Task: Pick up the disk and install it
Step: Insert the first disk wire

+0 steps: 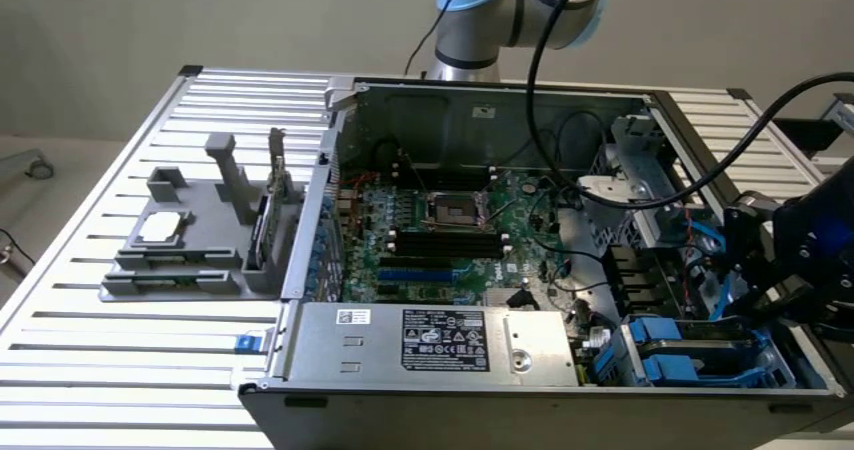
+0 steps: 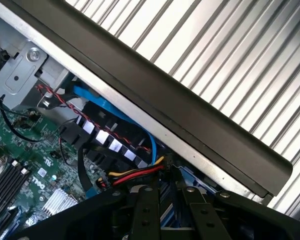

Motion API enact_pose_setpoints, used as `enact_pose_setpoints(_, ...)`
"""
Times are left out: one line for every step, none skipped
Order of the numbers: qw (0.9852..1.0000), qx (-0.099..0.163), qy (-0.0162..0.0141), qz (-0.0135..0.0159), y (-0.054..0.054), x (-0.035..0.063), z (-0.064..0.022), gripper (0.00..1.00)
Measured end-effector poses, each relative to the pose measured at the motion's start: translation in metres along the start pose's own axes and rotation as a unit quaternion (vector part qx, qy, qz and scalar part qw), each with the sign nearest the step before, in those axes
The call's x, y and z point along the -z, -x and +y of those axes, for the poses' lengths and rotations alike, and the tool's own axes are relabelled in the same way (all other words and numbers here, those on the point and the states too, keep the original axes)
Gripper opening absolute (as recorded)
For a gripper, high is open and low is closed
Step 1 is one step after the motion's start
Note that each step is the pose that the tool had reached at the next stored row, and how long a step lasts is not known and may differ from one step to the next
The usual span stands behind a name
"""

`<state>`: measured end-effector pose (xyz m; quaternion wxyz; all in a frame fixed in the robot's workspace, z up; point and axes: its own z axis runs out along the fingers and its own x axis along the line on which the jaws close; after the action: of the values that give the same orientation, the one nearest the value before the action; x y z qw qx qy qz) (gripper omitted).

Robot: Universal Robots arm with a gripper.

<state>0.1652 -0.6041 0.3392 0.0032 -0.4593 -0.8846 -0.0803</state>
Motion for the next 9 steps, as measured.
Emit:
enact_pose_setpoints(1.0, -0.003, -0.0002, -0.0001, 0.0001, 0.0, 0.0001, 0.24)
enact_pose_setpoints(1.0, -0.006, -0.0005, -0.0002, 0.0002, 0.0, 0.0003, 0.24)
enact_pose_setpoints(1.0, -0.007, -0.0009, -0.0001, 0.0004, -0.0001, 0.0007, 0.24)
enact_pose_setpoints(1.0, -0.008, -0.0012, 0.0001, 0.001, -0.0004, 0.0014, 0.24)
enact_pose_setpoints(1.0, -0.008, -0.0016, 0.0003, 0.0017, -0.0008, 0.0019, 0.24)
enact_pose_setpoints(1.0, -0.009, -0.0019, 0.0006, 0.0027, -0.0015, 0.0022, 0.24)
enact_pose_setpoints(1.0, -0.009, -0.0025, 0.0009, 0.0038, -0.0021, 0.0024, 0.24)
enact_pose_setpoints(1.0, -0.009, -0.0033, 0.0014, 0.0044, -0.0024, 0.0023, 0.24)
enact_pose_setpoints(0.9999, -0.009, -0.0048, 0.0024, 0.0047, -0.0025, 0.0021, 0.24)
